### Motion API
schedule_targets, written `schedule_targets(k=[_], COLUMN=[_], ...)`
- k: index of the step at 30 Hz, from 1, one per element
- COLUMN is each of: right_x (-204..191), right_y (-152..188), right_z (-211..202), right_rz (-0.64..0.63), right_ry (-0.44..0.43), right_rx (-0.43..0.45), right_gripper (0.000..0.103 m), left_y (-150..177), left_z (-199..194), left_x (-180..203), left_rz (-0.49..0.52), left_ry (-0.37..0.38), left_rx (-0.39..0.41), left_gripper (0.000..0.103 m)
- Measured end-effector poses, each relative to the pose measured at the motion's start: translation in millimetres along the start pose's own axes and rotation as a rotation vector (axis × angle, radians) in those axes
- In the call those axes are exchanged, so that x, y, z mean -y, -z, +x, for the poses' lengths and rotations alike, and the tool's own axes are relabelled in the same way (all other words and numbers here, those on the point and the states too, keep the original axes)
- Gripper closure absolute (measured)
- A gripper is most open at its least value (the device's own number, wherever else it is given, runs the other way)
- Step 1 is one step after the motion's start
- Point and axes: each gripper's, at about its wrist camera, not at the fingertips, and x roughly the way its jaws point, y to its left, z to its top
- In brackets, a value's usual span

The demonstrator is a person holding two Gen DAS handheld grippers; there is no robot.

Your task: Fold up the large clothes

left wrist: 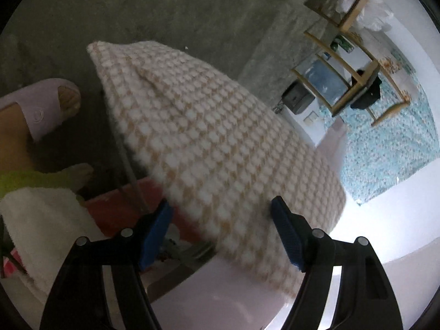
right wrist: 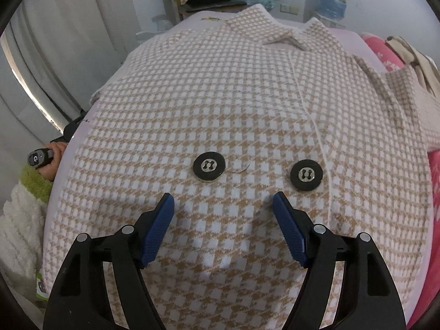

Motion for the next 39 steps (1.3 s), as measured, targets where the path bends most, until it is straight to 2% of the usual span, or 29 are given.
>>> schedule_targets(k=[2,3,4,5,6,7,9,12,14,17,19,22,24,26,27,30,32,33,34,37,39], right_x=[1,2,2,3,4,6,9,11,12,15,19,27,31,37,41,52,60,65,70,84,91], right_y=[-1,-1,-1,-1,-1,-1,0,0,2,4,6,8,11,15,18,28,34,39,42,50,53], right_z=[0,-1,-2,-2,-3,-3,-6,-10,-13,-20,-27,-35,-42,-50,-54,-59,-60,-60,-61,-59,-57], right_rz=[0.001,0.001,0.001,0.003,0.007,0.015,0.025,0.031,0.032,0.033,0.038,0.057,0.072,0.090,0.100,0.131,0.155,0.172,0.185,0.230,0.255], right_ry=[0.005,0.010,0.014,0.018,0.020,0.021,0.018,0.015,0.011,0.010,0.012,0.015,0.020,0.025,0.030,0.038,0.038,0.035,0.030,0.009,-0.005], right_rx=[0.002,0.004,0.006,0.009,0.011,0.014,0.023,0.039,0.050,0.074,0.093,0.115,0.130,0.148,0.156,0.157,0.149,0.142,0.135,0.114,0.102], right_gripper=[0.032,0.032,0.032,0.032,0.032,0.032,0.032,0.032,0.032,0.032,0.032,0.032,0.032,0.032,0.032,0.032,0.032,0.031,0.030,0.029,0.029], left_y=[-6,-8,-11,-11,-13,-14,-11,19,59,146,229,335,384,428,444,452,441,430,414,381,368], left_z=[-1,-2,-2,-3,-3,-7,-21,-49,-66,-77,-66,-28,0,36,59,102,130,140,150,156,148], left_x=[3,7,11,14,19,24,39,84,123,178,211,222,213,188,170,123,85,70,54,21,21], left_rz=[0.005,0.014,0.028,0.044,0.068,0.093,0.170,0.389,0.580,0.915,1.205,1.568,1.743,1.913,1.979,2.040,2.040,2.023,2.000,1.917,1.854], left_ry=[0.010,0.005,-0.001,-0.005,-0.014,-0.021,-0.030,-0.124,-0.224,-0.315,-0.358,-0.391,-0.417,-0.455,-0.491,-0.585,-0.696,-0.744,-0.798,-0.933,-0.925], left_rx=[0.025,0.037,0.051,0.059,0.076,0.106,0.190,0.377,0.524,0.714,0.807,0.791,0.749,0.654,0.576,0.405,0.307,0.270,0.231,0.214,0.198], left_gripper=[0.036,0.046,0.060,0.067,0.081,0.089,0.094,0.094,0.094,0.094,0.094,0.094,0.094,0.094,0.093,0.087,0.071,0.053,0.047,0.047,0.046])
